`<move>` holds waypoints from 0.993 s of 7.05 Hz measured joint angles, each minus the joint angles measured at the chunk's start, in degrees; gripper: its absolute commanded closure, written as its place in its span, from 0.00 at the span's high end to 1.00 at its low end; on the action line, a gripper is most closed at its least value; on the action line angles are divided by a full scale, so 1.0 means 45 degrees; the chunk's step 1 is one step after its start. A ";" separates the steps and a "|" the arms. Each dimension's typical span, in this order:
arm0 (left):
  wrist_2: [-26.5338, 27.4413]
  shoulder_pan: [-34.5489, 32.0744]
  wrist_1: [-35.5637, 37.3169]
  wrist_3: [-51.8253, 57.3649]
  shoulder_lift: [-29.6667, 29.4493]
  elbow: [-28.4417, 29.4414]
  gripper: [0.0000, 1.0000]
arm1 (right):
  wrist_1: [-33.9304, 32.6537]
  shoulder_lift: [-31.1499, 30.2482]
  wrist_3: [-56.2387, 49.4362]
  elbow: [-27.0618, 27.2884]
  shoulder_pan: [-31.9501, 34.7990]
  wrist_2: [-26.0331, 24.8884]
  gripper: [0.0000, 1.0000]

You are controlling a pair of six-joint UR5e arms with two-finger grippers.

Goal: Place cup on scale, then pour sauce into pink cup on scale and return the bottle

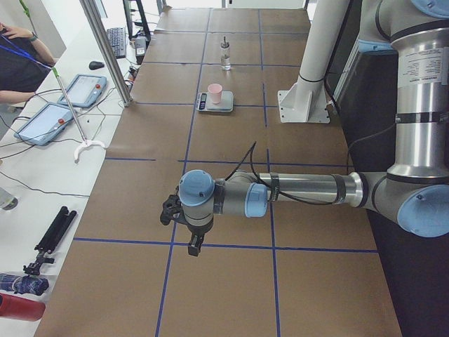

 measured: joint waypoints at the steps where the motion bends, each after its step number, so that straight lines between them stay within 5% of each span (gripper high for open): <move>1: 0.0000 0.0000 0.0000 0.0002 0.0038 0.0004 1.00 | 0.0009 0.0008 0.0000 -0.0005 0.0000 -0.0014 1.00; 7: 0.0001 0.0000 0.0000 0.0006 0.0150 -0.0004 1.00 | 0.0016 -0.0003 0.0000 -0.0101 0.0000 -0.0035 1.00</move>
